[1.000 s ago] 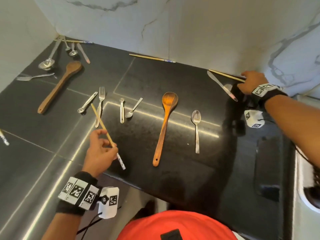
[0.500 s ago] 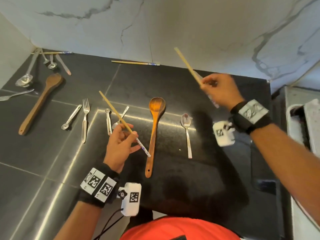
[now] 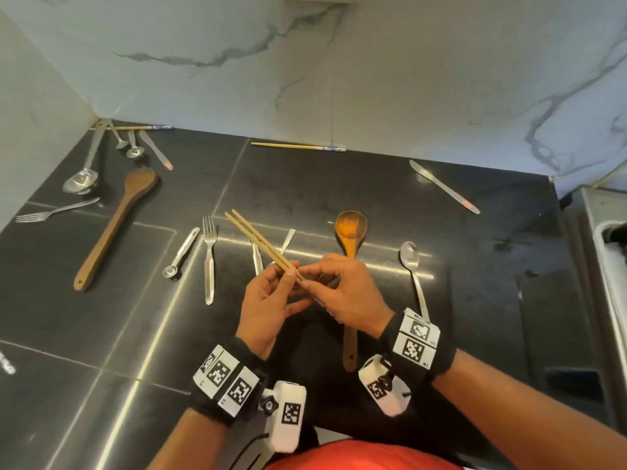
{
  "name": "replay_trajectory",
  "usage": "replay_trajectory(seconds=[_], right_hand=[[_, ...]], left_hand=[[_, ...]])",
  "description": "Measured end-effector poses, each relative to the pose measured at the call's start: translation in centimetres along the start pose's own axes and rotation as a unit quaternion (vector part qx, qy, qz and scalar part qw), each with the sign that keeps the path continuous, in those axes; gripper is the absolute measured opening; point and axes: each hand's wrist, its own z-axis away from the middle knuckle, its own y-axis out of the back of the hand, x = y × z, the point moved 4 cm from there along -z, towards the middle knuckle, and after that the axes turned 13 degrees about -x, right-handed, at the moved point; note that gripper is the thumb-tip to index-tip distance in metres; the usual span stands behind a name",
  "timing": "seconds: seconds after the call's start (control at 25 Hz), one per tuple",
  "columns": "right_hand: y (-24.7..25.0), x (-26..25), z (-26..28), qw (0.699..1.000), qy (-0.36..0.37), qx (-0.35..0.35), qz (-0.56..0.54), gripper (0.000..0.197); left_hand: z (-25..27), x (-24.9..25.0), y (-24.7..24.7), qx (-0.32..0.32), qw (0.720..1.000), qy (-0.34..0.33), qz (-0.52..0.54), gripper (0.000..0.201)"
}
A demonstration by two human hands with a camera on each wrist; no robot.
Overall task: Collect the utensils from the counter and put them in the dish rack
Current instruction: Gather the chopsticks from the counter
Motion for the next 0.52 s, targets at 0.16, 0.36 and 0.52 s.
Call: replay_trajectory(seconds=[0.16,0.36,0.52], right_hand=[[-0.6,-1.7,-4.2,0.997,0.009,-0.056,0.051,0.017],[5.9,1.3,-16.6,0.93,-0.063,-0.05,0.359,0.031],[11.1,7.3,-24.6,0.865,-0.193,-0.101,0.452,0.056]], left_hand=[[-0.2,1.1,4.5,0.005,1.0,0.002,0.004,0.021],[-1.0,3.2,9.8,0.023,0.999,-0.001,0.03,0.018],[-1.0,4.3,13.1,0.043,0.998,-0.015,0.052,0.017]])
